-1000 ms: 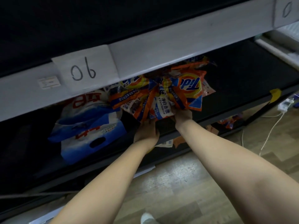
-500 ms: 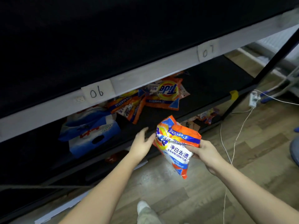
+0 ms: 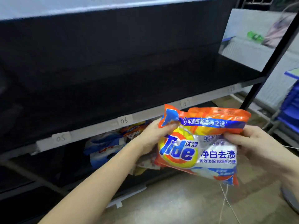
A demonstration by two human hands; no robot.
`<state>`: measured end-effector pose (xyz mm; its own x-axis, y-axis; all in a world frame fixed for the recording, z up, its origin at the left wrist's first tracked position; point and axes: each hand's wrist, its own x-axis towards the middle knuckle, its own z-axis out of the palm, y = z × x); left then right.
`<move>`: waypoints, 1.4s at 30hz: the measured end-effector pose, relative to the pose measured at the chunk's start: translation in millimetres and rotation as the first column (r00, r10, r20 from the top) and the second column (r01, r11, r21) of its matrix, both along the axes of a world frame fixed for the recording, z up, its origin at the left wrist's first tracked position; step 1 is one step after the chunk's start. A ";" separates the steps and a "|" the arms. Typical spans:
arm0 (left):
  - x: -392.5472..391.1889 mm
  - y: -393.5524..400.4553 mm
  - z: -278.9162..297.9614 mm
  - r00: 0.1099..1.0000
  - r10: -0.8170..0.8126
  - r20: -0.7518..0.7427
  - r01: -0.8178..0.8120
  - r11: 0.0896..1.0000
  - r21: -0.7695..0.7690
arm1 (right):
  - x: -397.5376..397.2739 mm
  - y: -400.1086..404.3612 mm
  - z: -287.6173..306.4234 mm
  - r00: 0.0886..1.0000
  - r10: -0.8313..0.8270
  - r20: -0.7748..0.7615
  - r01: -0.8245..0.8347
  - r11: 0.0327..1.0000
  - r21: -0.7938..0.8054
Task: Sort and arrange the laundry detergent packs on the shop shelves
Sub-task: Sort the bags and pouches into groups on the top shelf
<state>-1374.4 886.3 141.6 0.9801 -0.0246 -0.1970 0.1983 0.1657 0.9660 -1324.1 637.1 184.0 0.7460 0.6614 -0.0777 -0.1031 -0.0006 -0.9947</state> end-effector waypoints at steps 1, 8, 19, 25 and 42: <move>-2.8 -3.8 20.5 0.993 0.095 0.076 -0.094 0.995 -0.017 | -1.3 0.6 11.6 0.999 -0.036 -0.012 0.037 0.997 0.070; -42.0 8.1 154.1 0.794 0.478 0.376 -0.512 0.859 -0.011 | -18.9 41.3 81.8 0.977 0.009 0.213 -0.040 0.989 0.140; -86.3 125.0 297.8 0.515 0.589 0.623 -0.788 0.611 0.074 | -28.6 187.4 184.5 0.889 0.037 0.457 -0.182 0.943 0.278; -110.3 212.9 358.6 0.447 0.610 0.654 -0.836 0.546 0.062 | -28.9 295.7 251.4 0.855 0.059 0.515 -0.293 0.874 0.388; -112.3 506.8 422.3 0.207 0.843 0.497 -0.959 0.075 0.272 | -55.3 581.2 381.3 0.733 0.328 0.596 -0.345 0.934 -0.090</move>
